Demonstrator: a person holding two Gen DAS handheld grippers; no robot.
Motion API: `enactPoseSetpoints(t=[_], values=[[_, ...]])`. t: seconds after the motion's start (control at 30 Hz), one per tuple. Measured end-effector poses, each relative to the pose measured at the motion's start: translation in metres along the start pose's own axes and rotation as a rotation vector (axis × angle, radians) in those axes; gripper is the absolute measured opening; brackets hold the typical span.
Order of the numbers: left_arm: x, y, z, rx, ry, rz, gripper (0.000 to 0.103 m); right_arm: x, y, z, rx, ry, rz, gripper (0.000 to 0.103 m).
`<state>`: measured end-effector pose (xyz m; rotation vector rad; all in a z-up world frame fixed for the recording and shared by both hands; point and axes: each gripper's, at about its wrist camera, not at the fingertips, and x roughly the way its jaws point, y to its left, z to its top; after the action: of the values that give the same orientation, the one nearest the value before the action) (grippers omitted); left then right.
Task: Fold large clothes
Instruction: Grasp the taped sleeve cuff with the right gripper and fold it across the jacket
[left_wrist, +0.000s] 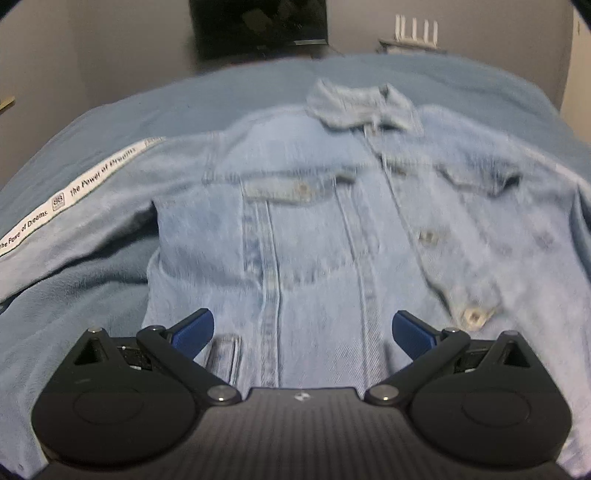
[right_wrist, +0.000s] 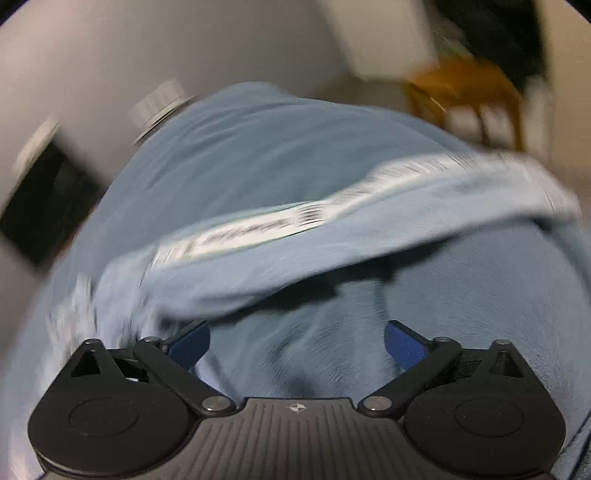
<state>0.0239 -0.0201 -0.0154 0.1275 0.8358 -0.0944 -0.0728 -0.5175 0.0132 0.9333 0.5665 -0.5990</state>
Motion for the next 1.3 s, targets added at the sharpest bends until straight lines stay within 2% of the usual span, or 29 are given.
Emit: enactPoseSetpoints(t=[0.03, 0.17, 0.27, 0.37, 0.53, 0.63, 0.73, 0.77, 0.83, 0.9, 1.0, 1.13, 1.3], values=[[0.002, 0.001, -0.001, -0.005, 0.004, -0.018, 0.103, 0.002, -0.014, 0.008, 0.072, -0.003, -0.002, 0.088], [0.008, 0.002, -0.002, -0.028, 0.009, -0.084, 0.103, 0.006, -0.053, 0.026, 0.265, -0.061, 0.029, 0.078], [0.013, -0.002, -0.003, -0.016, 0.021, -0.097, 0.103, 0.006, -0.074, 0.031, 0.367, -0.113, 0.027, 0.070], [0.015, -0.005, -0.005, -0.001, 0.027, -0.105, 0.103, 0.005, -0.093, 0.033, 0.470, -0.188, 0.054, 0.058], [0.021, 0.002, -0.001, -0.036, 0.019, -0.139, 0.103, -0.005, -0.116, 0.032, 0.502, -0.348, 0.039, 0.045], [0.027, 0.006, 0.002, -0.062, 0.024, -0.153, 0.103, -0.003, -0.127, 0.034, 0.502, -0.383, -0.020, 0.043], [0.036, 0.009, 0.002, -0.071, 0.036, -0.150, 0.103, 0.002, -0.134, 0.032, 0.516, -0.414, -0.040, 0.041], [0.038, 0.009, 0.001, -0.072, 0.042, -0.148, 0.103, 0.003, -0.126, 0.034, 0.497, -0.420, -0.056, 0.040], [0.039, 0.009, 0.001, -0.071, 0.041, -0.145, 0.103, 0.003, -0.108, 0.038, 0.417, -0.446, -0.066, 0.021], [0.039, 0.009, 0.002, -0.065, 0.035, -0.144, 0.103, -0.009, -0.077, 0.037, 0.264, -0.506, -0.058, 0.016], [0.040, 0.012, 0.005, -0.077, 0.033, -0.150, 0.103, -0.032, -0.018, 0.028, 0.010, -0.573, 0.037, 0.012], [0.040, 0.023, 0.009, -0.134, 0.023, -0.180, 0.103, -0.051, 0.079, -0.002, -0.363, -0.628, 0.169, 0.009], [0.039, 0.047, 0.014, -0.208, -0.008, -0.175, 0.103, -0.051, 0.194, -0.064, -0.693, -0.559, 0.376, 0.009]])
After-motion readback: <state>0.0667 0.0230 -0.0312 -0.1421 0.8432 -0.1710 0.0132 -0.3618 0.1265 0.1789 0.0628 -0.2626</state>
